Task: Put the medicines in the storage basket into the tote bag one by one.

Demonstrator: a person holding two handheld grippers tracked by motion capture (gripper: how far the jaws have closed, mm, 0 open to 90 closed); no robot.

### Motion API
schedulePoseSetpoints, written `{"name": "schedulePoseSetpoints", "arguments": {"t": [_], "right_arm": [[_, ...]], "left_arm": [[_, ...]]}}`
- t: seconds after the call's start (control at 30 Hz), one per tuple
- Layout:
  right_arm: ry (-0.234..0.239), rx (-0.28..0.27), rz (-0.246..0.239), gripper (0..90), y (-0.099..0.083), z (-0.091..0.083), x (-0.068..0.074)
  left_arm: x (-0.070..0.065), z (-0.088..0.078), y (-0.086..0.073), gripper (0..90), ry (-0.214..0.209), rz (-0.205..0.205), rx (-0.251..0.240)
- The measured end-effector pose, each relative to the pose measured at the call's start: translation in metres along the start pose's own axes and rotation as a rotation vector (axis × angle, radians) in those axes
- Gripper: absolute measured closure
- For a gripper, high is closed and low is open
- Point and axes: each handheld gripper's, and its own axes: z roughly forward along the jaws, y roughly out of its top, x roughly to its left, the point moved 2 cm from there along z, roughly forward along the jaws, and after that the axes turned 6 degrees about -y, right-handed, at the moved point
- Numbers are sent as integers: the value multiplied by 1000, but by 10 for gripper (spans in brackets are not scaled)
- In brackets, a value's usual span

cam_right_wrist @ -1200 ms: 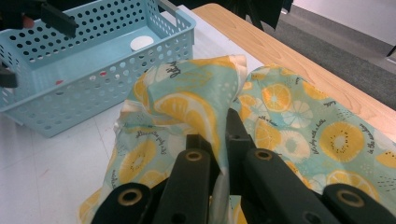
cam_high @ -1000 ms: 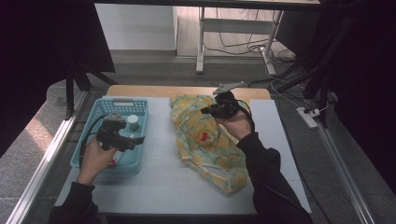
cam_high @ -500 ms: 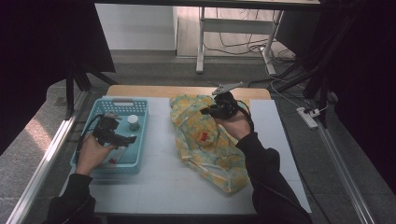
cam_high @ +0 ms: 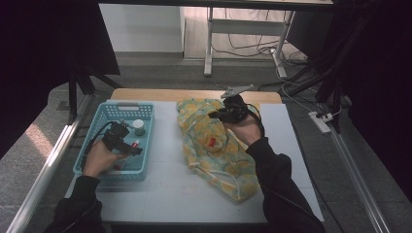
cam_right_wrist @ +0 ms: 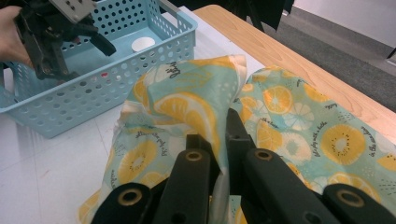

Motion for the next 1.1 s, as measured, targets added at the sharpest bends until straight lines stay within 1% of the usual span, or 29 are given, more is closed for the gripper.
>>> {"name": "schedulePoseSetpoints", "arguments": {"t": [0.1, 0.17, 0.23, 0.27, 0.33, 0.37, 0.43, 0.47, 0.57, 0.6, 0.63, 0.67, 0.77, 0.87, 1.03, 1.1], "right_arm": [[1, -1, -2, 893, 1, 0, 1], [3, -2, -1, 893, 1, 0, 1], [4, -3, 0, 893, 1, 0, 2], [4, -3, -2, 893, 1, 0, 2], [4, -3, -1, 893, 1, -1, 1], [3, -4, -1, 893, 1, -1, 1], [2, -3, -1, 893, 1, -1, 1], [1, -2, 0, 893, 0, -1, 1], [1, -2, 3, 893, 0, -1, 1], [2, -1, 2, 893, 0, 0, 1], [3, -1, -1, 893, 0, 0, 1], [4, 0, -2, 893, 0, 0, 2], [4, -3, -1, 893, 1, 0, 2], [3, -3, 1, 893, 0, -1, 1], [-1, -3, 1, 893, -1, -1, 0], [-1, -3, 1, 893, -1, -1, 0]], "left_arm": [[0, 5, -1, 31, 16, 5, 43], [0, 7, -1, 58, 26, 1, 66], [1, 9, -1, 103, 36, -13, 81], [2, 9, -2, 132, 27, -16, 86], [1, 8, -1, 182, 20, -12, 79], [0, 7, -2, 228, 17, -9, 72], [-2, 4, -2, 387, 7, -4, 61], [-2, 4, -2, 446, 3, -5, 59], [-1, 2, -2, 587, 2, -23, 61], [-1, 2, -2, 641, 2, -35, 64], [-1, 2, -1, 664, 0, -48, 69], [-1, 2, -1, 699, -1, -48, 73], [-1, 2, 1, 711, 1, -57, 87], [-2, 1, 2, 717, 8, -52, 99], [-2, 0, 1, 721, 2, -60, 85], [-2, 0, 1, 721, 8, -60, 85]]}}
